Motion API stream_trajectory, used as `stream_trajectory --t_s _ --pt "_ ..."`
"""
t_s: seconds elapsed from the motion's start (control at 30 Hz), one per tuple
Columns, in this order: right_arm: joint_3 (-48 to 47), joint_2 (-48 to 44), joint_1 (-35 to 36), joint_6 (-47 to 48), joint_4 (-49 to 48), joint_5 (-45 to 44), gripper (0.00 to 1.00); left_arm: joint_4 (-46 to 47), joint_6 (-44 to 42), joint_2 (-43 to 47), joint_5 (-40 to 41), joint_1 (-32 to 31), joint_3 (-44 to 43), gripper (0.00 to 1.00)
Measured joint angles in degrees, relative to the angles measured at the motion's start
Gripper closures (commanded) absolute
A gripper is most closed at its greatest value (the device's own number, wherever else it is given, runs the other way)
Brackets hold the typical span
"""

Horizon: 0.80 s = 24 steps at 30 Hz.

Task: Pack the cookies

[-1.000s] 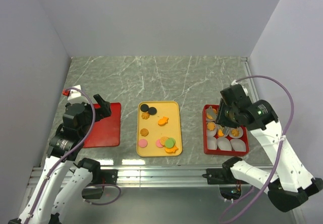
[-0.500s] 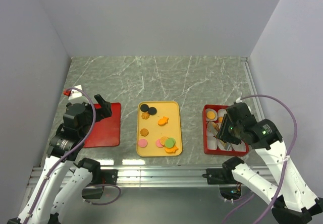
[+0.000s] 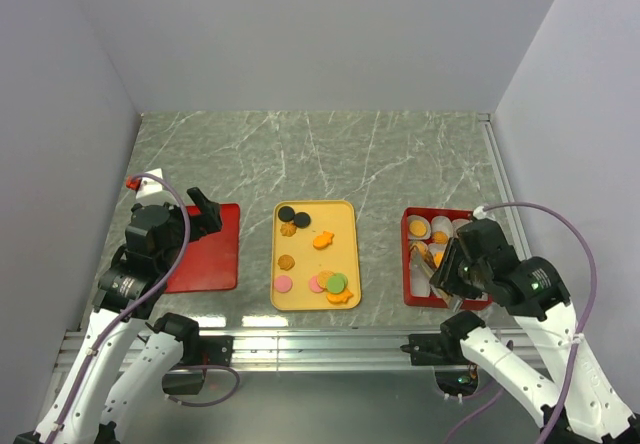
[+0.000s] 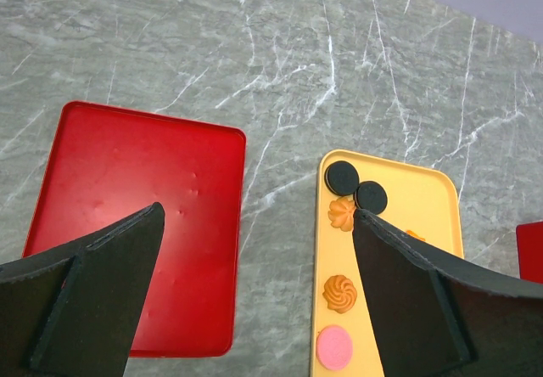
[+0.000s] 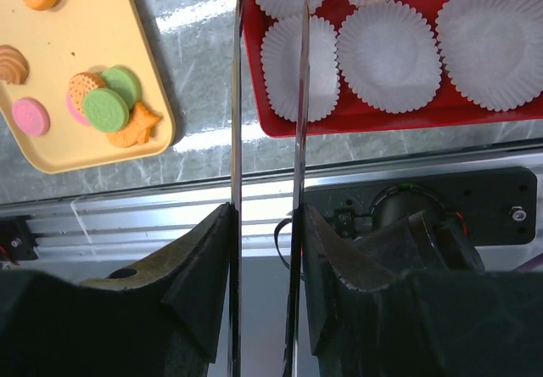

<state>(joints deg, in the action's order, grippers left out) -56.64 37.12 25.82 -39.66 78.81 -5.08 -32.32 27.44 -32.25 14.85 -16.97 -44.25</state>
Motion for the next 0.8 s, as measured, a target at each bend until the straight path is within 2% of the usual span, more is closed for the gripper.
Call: stream_trajectory --t_s 0.33,0.43,0.5,0.53,0.63,0.8 --pt "1.75 -6.1 0.0 2.75 0.04 1.25 0.73 0.0 0.0 -0.28 0.0 0.0 0.0 0.01" --pt "4.42 -8.57 0.0 3.48 0.09 2.73 0.71 -0.02 0.0 -0.52 0.0 0.0 0.0 0.01" --pt "5.88 -10.12 0.0 3.63 0.2 3.61 0.65 -0.02 0.0 -0.61 0.0 0.0 0.0 0.01" --pt "6.4 -10.88 0.0 3.74 0.2 3.8 0.53 -0.02 -0.02 -0.61 0.0 0.0 0.0 0.01" --pt "6.64 -12.57 0.0 3.96 0.2 4.28 0.36 -0.02 0.0 -0.61 0.0 0.0 0.0 0.01" --pt "6.54 -12.7 0.0 4.11 0.15 4.2 0.29 0.0 0.0 -0.63 0.0 0.0 0.0 0.01"
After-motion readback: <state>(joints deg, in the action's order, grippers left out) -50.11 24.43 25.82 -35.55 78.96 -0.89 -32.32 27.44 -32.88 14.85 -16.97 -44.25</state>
